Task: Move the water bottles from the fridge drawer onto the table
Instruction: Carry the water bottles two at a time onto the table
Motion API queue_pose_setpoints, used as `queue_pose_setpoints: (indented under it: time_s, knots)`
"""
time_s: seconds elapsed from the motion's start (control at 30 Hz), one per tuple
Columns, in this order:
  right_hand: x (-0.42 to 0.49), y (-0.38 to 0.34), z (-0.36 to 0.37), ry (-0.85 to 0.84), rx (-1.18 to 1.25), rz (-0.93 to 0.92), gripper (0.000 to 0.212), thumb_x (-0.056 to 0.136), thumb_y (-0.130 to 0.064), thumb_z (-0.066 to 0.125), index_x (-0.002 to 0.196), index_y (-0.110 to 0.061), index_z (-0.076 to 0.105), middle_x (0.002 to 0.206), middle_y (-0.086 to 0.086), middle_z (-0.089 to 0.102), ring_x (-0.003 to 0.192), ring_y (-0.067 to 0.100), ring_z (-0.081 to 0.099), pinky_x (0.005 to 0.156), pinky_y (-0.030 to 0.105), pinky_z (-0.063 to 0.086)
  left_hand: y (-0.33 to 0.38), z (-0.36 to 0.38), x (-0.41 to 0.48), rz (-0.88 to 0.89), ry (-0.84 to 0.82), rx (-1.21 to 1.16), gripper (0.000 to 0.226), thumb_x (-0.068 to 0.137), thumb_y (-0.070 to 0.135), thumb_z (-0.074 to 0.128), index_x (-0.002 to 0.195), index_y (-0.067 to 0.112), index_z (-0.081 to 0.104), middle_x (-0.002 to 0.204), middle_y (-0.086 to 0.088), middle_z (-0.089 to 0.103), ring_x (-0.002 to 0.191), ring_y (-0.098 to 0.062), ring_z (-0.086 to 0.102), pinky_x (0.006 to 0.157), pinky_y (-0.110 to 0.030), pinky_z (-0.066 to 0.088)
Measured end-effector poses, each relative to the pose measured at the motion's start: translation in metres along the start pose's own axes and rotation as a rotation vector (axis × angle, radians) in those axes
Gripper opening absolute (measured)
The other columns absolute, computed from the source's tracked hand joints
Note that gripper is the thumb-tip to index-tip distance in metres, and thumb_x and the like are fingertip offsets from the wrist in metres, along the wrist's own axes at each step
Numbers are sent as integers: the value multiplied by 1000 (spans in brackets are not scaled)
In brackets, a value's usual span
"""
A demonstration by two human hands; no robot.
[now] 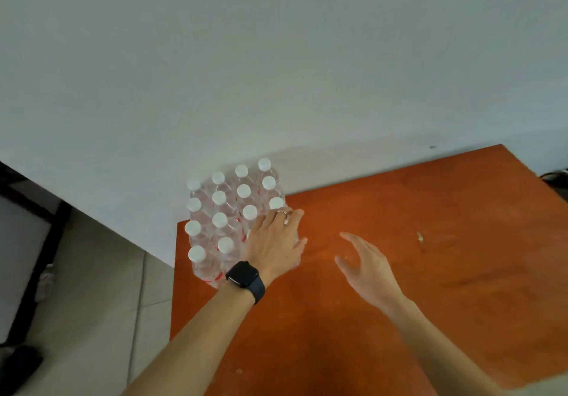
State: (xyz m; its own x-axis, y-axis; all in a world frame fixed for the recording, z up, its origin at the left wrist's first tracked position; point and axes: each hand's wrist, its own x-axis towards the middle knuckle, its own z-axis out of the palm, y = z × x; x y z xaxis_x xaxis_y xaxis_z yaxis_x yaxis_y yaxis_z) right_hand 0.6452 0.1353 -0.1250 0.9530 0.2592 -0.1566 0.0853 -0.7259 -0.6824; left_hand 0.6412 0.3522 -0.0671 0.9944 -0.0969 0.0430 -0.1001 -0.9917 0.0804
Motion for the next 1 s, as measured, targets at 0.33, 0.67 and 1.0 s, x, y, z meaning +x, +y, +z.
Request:
queue_pose_setpoints:
  time_s: [0.33,0.67,1.0]
  knots:
    - [-181,121,-163,389,-224,303,44,99,-53,43,142,-44,44,150,-17,42,147,17,23,118,38,24,242,8,32,446,-118,-122,52,99,54,44,147,35,41,151,4,45,141,-18,34,115,-39,27]
    - [-463,242,-288,747,-238,702,43,98,-53,43,140,-44,49,149,-16,45,146,16,27,118,38,27,570,5,-82,918,-171,-176,48,96,55,48,141,37,48,145,5,49,138,-16,39,109,-35,32]
    - [-666,329,-353,1018,-205,952,41,98,-42,53,138,-33,55,144,-9,52,142,20,33,117,33,22,794,-6,-182,1213,-173,-230,50,97,59,45,144,40,44,148,7,47,140,-15,37,113,-36,30]
